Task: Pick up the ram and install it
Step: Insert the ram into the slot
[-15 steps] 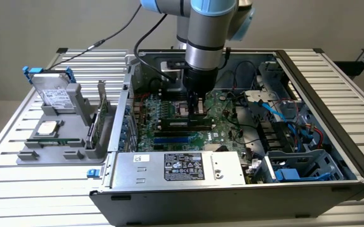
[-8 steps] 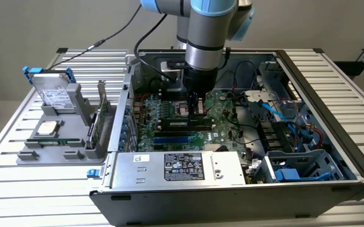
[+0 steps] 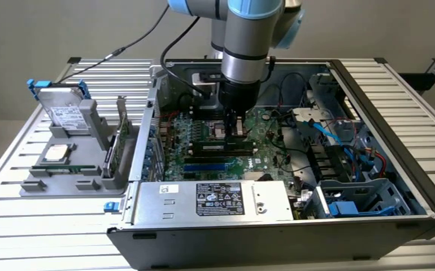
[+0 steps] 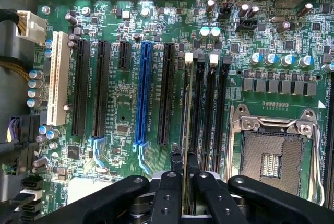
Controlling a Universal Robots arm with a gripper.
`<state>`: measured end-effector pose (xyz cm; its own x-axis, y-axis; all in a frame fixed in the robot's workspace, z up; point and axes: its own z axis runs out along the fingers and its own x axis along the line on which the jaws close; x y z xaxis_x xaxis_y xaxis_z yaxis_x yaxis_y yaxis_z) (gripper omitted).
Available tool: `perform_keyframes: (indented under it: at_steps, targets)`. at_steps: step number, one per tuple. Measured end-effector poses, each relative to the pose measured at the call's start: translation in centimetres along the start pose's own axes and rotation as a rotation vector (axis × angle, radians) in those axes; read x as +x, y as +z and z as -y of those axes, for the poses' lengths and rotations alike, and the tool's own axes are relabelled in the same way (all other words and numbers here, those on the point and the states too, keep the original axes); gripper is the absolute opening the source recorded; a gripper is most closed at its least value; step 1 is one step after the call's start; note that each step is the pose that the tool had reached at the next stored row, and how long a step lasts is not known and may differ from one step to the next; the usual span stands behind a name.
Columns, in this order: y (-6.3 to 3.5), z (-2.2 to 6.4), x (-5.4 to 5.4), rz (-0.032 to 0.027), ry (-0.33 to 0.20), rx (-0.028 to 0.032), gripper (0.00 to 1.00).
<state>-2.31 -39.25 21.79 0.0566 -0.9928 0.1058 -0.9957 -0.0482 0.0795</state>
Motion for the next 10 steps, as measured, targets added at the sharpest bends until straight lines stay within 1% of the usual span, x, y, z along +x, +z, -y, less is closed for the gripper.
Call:
perform_keyframes:
  at_steps: [5, 10]
  targets:
    - [0.15, 0.01, 0.00, -0.0015, 0.000, -0.0002, 0.14]
    - [0.18, 0.01, -0.01, -0.0013, 0.000, -0.0001, 0.14]
